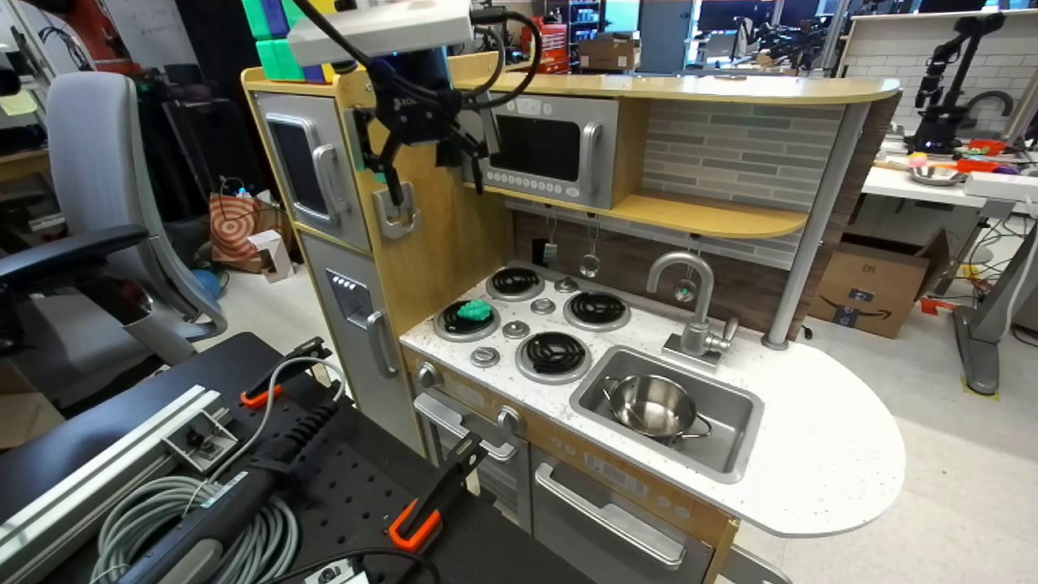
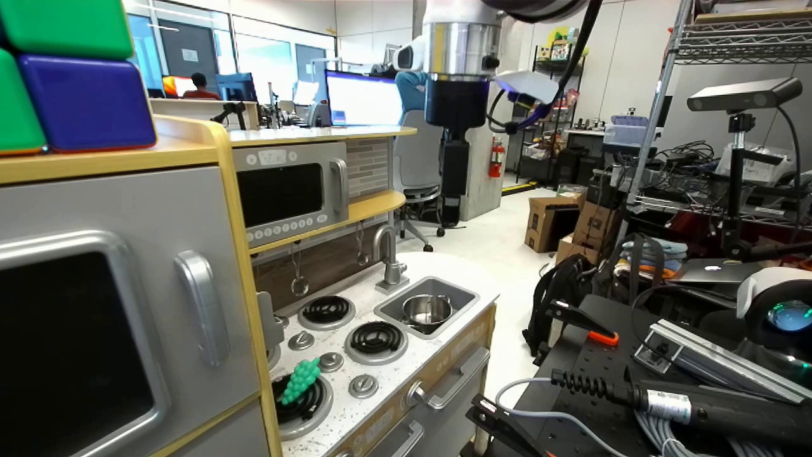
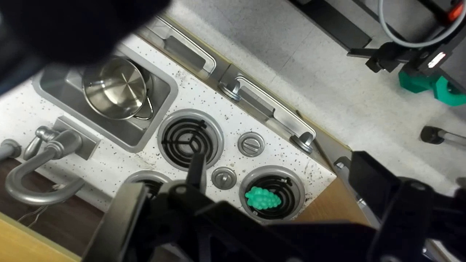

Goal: Get the green fruit toy from the stove and put it in the pot that is in the sink

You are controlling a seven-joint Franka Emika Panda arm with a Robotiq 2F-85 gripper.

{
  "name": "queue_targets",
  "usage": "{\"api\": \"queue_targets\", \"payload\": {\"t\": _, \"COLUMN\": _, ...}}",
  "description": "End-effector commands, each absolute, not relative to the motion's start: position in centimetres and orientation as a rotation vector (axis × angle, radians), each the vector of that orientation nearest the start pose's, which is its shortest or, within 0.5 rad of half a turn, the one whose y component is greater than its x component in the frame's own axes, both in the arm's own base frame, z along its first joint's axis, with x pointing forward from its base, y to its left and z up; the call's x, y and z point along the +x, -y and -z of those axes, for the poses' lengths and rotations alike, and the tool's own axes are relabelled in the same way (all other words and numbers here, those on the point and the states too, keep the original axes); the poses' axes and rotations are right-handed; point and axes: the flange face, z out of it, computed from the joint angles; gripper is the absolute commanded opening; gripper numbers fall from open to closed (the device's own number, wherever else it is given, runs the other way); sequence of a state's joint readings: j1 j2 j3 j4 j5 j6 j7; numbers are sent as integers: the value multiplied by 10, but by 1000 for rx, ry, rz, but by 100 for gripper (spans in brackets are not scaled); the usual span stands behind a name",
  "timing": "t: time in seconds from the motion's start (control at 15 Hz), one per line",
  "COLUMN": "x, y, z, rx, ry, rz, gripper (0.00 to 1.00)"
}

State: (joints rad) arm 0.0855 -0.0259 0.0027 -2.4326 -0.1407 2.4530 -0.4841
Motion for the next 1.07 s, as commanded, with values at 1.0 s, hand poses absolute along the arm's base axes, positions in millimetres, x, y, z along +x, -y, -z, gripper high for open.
{"api": "queue_targets", "payload": {"t": 1.0, "x": 553, "y": -50, "z": -247, "rx": -3180, "ry": 1030, "rz": -302, "gripper": 100}}
